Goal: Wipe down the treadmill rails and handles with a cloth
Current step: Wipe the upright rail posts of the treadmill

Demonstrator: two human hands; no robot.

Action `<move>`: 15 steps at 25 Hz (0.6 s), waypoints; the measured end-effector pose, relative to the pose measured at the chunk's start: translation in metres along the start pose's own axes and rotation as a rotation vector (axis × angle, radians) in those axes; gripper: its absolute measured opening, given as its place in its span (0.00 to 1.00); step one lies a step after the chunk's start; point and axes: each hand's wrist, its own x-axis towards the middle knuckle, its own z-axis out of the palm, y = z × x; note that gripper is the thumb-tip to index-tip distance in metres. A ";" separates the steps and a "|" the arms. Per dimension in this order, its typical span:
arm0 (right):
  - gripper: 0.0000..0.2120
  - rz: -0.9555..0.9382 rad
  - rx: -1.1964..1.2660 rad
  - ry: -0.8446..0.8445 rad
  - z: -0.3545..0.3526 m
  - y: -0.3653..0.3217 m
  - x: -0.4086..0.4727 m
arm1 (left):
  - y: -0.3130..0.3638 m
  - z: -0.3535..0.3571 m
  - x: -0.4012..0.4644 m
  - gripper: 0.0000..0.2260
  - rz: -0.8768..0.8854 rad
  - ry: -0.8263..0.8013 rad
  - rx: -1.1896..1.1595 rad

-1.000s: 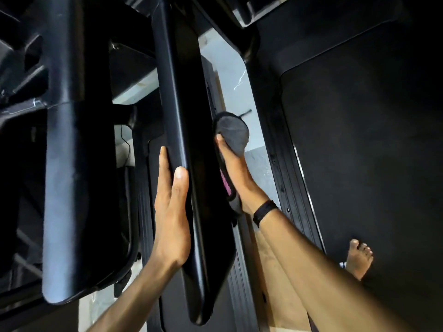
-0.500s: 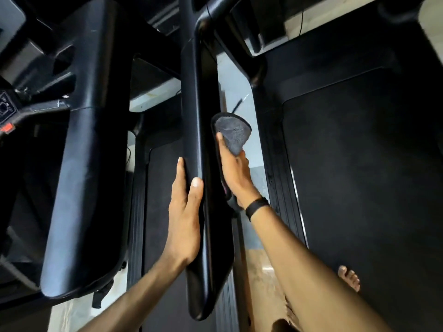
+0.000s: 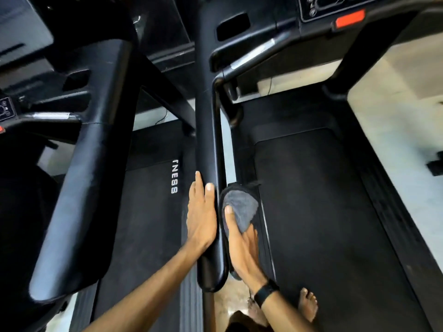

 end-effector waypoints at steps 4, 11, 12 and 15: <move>0.21 -0.175 0.020 0.054 0.003 -0.006 0.004 | 0.000 -0.005 0.003 0.32 0.022 -0.017 -0.123; 0.42 -0.282 0.034 -0.119 0.015 -0.063 0.096 | 0.041 -0.002 0.117 0.40 0.210 0.077 0.002; 0.43 -0.267 0.035 -0.136 0.015 -0.076 0.114 | 0.050 0.001 0.138 0.42 0.176 0.057 0.038; 0.34 -0.150 0.072 -0.189 0.021 -0.102 0.178 | 0.074 0.013 0.169 0.31 -0.063 0.060 -0.004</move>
